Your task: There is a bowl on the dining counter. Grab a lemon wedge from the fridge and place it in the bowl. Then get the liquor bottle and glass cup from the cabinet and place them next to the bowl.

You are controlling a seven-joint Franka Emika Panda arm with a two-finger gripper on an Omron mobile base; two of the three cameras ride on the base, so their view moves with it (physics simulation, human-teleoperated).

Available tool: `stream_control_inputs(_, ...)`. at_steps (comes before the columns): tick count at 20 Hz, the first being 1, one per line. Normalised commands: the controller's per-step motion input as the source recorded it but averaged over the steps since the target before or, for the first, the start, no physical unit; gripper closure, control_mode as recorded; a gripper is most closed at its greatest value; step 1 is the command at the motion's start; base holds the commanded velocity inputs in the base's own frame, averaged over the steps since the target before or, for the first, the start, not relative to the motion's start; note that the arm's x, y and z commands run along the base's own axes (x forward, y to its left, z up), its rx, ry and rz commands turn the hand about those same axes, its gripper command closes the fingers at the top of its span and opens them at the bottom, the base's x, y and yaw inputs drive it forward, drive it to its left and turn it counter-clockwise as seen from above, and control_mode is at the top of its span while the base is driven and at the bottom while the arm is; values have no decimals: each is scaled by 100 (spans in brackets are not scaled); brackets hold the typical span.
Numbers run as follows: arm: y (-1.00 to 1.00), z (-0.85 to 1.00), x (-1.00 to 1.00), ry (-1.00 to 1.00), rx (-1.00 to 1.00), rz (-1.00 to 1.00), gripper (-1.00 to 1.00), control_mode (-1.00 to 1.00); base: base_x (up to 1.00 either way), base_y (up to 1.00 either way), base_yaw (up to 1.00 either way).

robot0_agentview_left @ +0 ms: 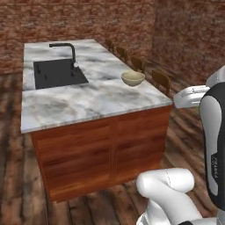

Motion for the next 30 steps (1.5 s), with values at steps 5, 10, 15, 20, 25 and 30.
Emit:
stream_control_inputs(5, 0, 0, 0, 0, 0, 0, 100, 100, 57, -100, 0)
stream_control_inputs(10, 0, 0, 0, 0, 0, 0, 100, 100, 60, -100, 0)
stream_control_inputs(15, 0, 0, 0, 0, 0, 0, 100, 100, 76, -100, 3)
stream_control_inputs(20, 0, 0, 0, 0, 0, 0, 100, 100, 90, -100, 15)
stream_control_inputs(25, 0, 0, 0, 0, 0, 0, 100, 100, 85, -99, 30)
stream_control_inputs(30, 0, 0, 0, 0, 0, 0, 100, 100, 81, -86, 40)
